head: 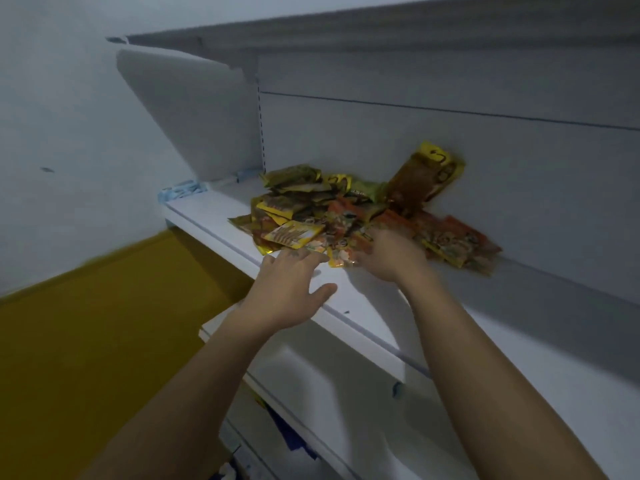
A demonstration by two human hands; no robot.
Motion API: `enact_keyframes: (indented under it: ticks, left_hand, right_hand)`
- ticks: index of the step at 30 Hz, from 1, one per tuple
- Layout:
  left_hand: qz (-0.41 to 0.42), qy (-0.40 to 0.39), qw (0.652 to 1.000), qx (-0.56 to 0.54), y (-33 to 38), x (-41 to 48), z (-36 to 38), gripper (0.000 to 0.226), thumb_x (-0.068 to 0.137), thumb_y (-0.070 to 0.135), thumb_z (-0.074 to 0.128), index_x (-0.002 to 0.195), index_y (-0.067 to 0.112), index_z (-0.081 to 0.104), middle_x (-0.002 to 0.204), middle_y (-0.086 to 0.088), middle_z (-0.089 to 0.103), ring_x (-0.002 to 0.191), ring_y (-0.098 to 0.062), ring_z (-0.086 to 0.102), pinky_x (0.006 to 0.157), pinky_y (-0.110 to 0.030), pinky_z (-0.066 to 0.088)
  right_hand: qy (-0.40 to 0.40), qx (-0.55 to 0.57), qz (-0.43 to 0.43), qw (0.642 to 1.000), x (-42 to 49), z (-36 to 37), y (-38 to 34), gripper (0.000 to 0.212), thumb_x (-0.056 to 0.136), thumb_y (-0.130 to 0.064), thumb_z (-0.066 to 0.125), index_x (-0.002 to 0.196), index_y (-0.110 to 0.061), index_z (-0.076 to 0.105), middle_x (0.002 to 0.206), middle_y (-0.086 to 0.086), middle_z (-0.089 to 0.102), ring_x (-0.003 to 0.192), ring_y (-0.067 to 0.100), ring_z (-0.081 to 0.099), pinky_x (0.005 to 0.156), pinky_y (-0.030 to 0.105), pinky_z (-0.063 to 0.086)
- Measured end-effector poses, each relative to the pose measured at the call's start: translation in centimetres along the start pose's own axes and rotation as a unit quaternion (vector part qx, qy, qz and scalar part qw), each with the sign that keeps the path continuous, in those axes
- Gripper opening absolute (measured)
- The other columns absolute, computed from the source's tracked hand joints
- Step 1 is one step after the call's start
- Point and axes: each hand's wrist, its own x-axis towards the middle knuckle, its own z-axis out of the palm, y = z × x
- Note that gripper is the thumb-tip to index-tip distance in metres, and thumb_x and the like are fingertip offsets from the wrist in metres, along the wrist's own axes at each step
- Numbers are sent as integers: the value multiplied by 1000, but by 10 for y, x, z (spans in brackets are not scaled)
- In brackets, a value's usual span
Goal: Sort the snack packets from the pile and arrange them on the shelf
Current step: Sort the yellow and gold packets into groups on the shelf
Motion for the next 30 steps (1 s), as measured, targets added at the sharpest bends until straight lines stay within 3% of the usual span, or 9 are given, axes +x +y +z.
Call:
enact_keyframes:
  ticks: [3, 7, 9, 14, 18, 20, 23, 26, 30]
  left_hand:
    - [27, 13, 999, 27, -3, 43, 6, 53, 94, 55, 50, 140, 27, 49, 139, 1, 53, 130, -24, 43, 105, -41, 32]
    - [36, 17, 999, 33, -5, 82, 20, 51, 94, 55, 49, 137, 26, 51, 131, 1, 58, 125, -24, 47, 103, -41, 35]
    - [38, 17, 998, 42, -6, 99, 27, 49, 94, 52, 51, 134, 25, 52, 126, -1, 59, 120, -25, 48, 100, -42, 37]
    - [25, 52, 997, 52, -8, 138, 33, 37, 92, 39, 52, 124, 21, 58, 108, -7, 66, 108, -32, 54, 93, -41, 39]
    - [14, 59, 998, 21, -18, 161, 38, 52, 87, 42, 42, 121, 8, 61, 101, -18, 67, 104, -41, 58, 93, -51, 43]
    - [17, 52, 998, 1, -24, 174, 42, 69, 80, 52, 31, 117, 2, 61, 105, -20, 67, 104, -43, 59, 90, -54, 46]
    - [-32, -40, 999, 6, -27, 190, 39, 64, 92, 57, 36, 128, 5, 46, 129, -15, 56, 123, -37, 49, 102, -49, 41]
    - [-43, -91, 995, 4, -28, 204, 41, 70, 95, 56, 46, 143, 7, 31, 145, -12, 44, 135, -35, 37, 107, -46, 33]
    - [-49, -89, 995, -26, -31, 216, 53, 77, 92, 53, 56, 146, 7, 26, 146, -15, 43, 137, -36, 35, 108, -47, 30]
  right_hand:
    - [57, 14, 54, 997, 41, 7, 10, 53, 88, -58, 50, 126, -22, 56, 129, 6, 58, 116, 31, 55, 93, 40, 49]
    - [47, 18, 115, 992, 58, 29, 29, 66, 92, -66, 39, 146, -27, 35, 151, 10, 35, 138, 35, 30, 111, 50, 24]
    - [37, 0, 115, 993, 59, 37, 32, 67, 95, -64, 36, 150, -27, 30, 155, 11, 28, 140, 36, 23, 113, 49, 20]
    - [101, 78, 100, 987, 62, 42, 32, 39, 98, -46, 44, 128, -27, 59, 142, 10, 42, 130, 33, 35, 105, 44, 35]
    - [117, 129, 130, 976, 59, 40, 38, 27, 95, -39, 53, 119, -33, 64, 140, 4, 43, 129, 29, 37, 102, 39, 39]
    - [109, 81, 155, 979, 56, 37, 41, 44, 94, -45, 54, 135, -32, 51, 144, 8, 40, 132, 32, 35, 105, 40, 36]
    - [95, 58, 190, 975, 51, 34, 44, 67, 89, -58, 55, 147, -32, 34, 147, 6, 41, 135, 31, 36, 108, 40, 32]
    - [103, 70, 192, 973, 50, 33, 47, 73, 85, -59, 60, 147, -32, 33, 146, 2, 45, 134, 29, 40, 110, 41, 33]
    - [118, 116, 202, 965, 51, 33, 48, 86, 79, -49, 73, 150, -27, 29, 144, 3, 48, 132, 30, 43, 106, 42, 39]
